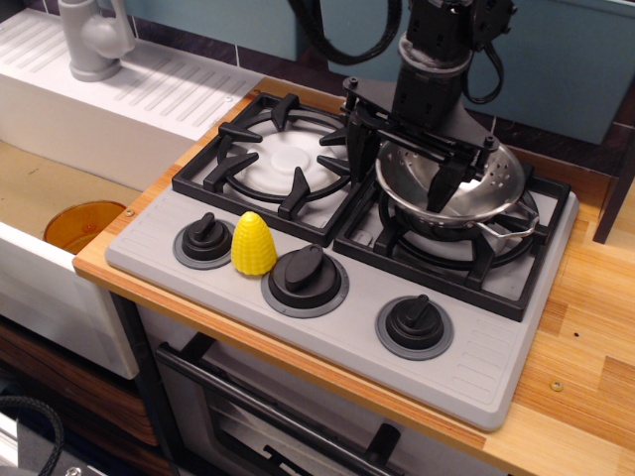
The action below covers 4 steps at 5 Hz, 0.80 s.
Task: End effector reaching pot or pan
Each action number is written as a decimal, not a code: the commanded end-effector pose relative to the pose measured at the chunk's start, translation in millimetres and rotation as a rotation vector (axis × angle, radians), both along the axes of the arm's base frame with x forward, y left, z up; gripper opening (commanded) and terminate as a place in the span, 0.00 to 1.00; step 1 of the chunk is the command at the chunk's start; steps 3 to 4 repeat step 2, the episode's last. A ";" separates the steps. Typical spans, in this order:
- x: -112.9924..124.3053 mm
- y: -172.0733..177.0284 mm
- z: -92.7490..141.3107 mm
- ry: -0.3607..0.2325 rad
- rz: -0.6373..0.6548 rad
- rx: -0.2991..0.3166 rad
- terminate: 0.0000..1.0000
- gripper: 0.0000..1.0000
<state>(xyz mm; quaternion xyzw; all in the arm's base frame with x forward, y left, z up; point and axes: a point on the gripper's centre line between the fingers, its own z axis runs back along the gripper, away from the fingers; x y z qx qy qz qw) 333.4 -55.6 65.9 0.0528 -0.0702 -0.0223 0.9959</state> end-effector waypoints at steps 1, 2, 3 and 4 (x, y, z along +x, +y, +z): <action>6.8 -4.3 20.2 -0.061 -0.009 -0.011 0.00 1.00; 6.8 -4.3 20.2 -0.061 -0.009 -0.011 1.00 1.00; 6.8 -4.3 20.2 -0.061 -0.009 -0.011 1.00 1.00; 6.8 -4.3 20.2 -0.061 -0.009 -0.011 1.00 1.00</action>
